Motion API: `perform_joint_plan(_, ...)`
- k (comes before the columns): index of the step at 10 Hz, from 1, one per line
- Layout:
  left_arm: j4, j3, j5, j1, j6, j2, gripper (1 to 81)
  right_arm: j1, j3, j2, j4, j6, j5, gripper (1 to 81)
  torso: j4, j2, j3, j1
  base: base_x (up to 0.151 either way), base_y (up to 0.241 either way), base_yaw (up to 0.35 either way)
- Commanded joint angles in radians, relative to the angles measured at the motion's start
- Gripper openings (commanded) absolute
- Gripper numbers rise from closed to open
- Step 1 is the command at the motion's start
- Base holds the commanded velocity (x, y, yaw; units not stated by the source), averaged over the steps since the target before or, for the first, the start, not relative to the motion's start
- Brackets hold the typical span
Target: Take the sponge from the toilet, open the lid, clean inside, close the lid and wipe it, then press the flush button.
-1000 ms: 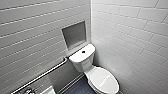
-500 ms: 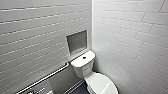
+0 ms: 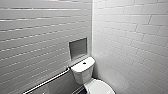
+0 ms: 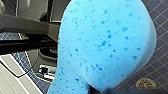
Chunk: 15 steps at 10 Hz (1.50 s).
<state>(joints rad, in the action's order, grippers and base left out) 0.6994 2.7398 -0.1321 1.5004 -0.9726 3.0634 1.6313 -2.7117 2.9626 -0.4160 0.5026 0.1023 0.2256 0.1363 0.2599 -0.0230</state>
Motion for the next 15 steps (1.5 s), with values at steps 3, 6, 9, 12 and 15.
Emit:
perform_joint_plan(3,0.003,0.003,-0.089,-0.022,-0.011,-0.009,81.1,-0.018,0.015,-0.006,-0.006,-0.009,-0.183,1.0,0.000,0.000,-0.006,0.001,0.000,0.000,0.000)
perform_joint_plan(6,0.005,0.003,-0.089,-0.028,-0.008,-0.015,81.1,-0.040,0.023,-0.008,0.237,-0.317,-0.194,1.0,0.000,0.000,-0.006,0.001,0.000,0.000,0.000)
perform_joint_plan(9,0.026,0.001,0.001,-0.032,0.014,-0.003,81.1,-0.056,0.018,-0.021,0.546,-0.575,-0.168,1.0,0.000,0.000,-0.006,0.001,0.000,0.000,0.000)
perform_joint_plan(12,0.054,-0.002,0.054,-0.036,0.020,0.014,81.1,-0.087,-0.006,-0.001,0.542,-0.578,-0.266,1.0,0.000,0.000,-0.006,0.001,0.000,0.000,0.000)
perform_joint_plan(15,0.051,-0.018,0.040,-0.036,0.018,-0.003,81.1,-0.029,0.262,-0.134,0.495,-0.585,-0.051,1.0,0.000,0.000,-0.006,0.001,0.000,0.000,0.000)
